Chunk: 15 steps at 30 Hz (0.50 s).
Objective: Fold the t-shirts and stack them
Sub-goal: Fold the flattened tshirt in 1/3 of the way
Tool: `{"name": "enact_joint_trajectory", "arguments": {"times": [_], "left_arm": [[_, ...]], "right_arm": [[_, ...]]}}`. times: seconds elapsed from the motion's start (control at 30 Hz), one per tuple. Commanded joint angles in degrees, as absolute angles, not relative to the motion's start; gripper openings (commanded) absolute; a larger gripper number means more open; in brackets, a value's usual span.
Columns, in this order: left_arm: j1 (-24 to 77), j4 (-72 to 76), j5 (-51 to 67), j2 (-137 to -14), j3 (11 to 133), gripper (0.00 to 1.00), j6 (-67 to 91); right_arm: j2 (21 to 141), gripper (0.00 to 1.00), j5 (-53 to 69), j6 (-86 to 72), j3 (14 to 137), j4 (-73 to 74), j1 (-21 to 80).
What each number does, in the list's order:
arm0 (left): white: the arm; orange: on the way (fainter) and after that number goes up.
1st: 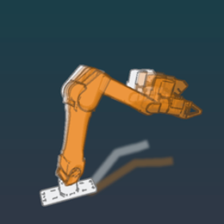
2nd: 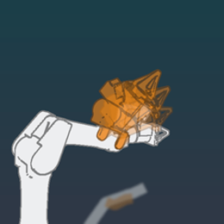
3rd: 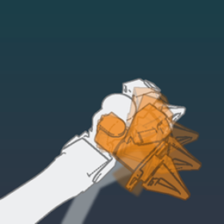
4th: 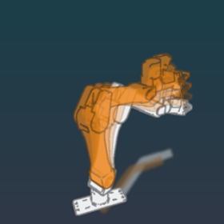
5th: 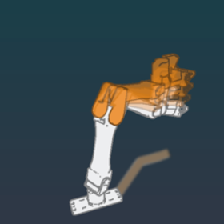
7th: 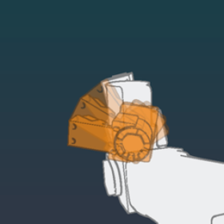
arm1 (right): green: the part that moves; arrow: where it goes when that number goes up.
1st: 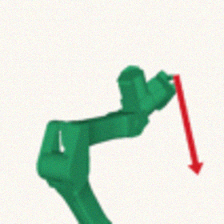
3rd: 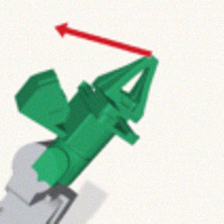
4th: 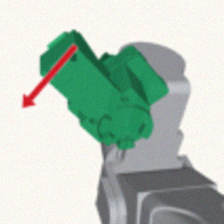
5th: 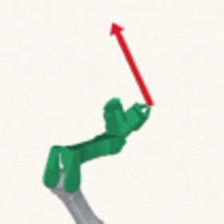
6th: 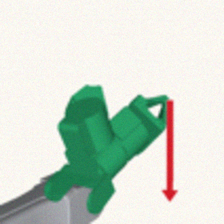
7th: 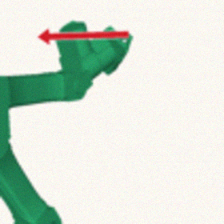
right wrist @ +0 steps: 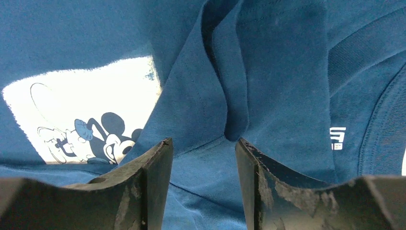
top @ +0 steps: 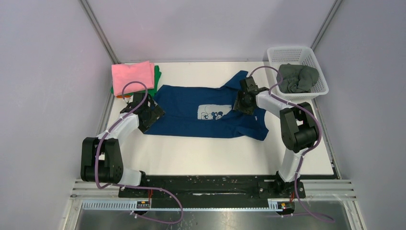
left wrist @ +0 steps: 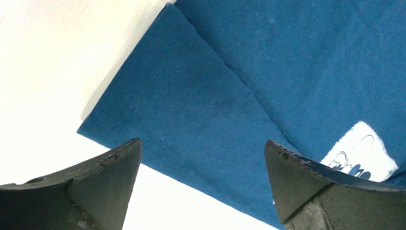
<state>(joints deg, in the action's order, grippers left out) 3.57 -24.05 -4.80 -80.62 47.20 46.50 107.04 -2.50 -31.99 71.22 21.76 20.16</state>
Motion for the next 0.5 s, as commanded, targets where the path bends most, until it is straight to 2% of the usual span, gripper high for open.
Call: {"name": "enact_joint_trajectory", "arguments": {"times": [0.0, 0.17, 0.27, 0.37, 0.47], "left_arm": [[3.6, -22.7, -6.3, -80.5, 47.0, 0.99, 45.9], [3.6, -22.7, -6.2, -80.9, 47.2, 0.99, 45.8], [3.6, -22.7, -6.2, -80.9, 47.0, 0.99, 45.7], [3.6, -22.7, -6.2, -80.9, 47.1, 0.99, 45.7], [3.6, -22.7, -6.2, -80.9, 47.1, 0.99, 45.7]], "right_arm": [[106.0, 0.57, -5.5, -32.0, 74.1, 23.7, 21.0], [108.8, 0.55, -3.5, -32.1, 75.4, 24.1, 21.0], [109.8, 0.50, -3.3, -32.6, 75.1, 23.6, 21.0], [110.2, 0.40, -3.9, -32.7, 75.1, 23.3, 21.0], [110.5, 0.24, -4.8, -32.7, 75.5, 23.4, 21.0]]}}
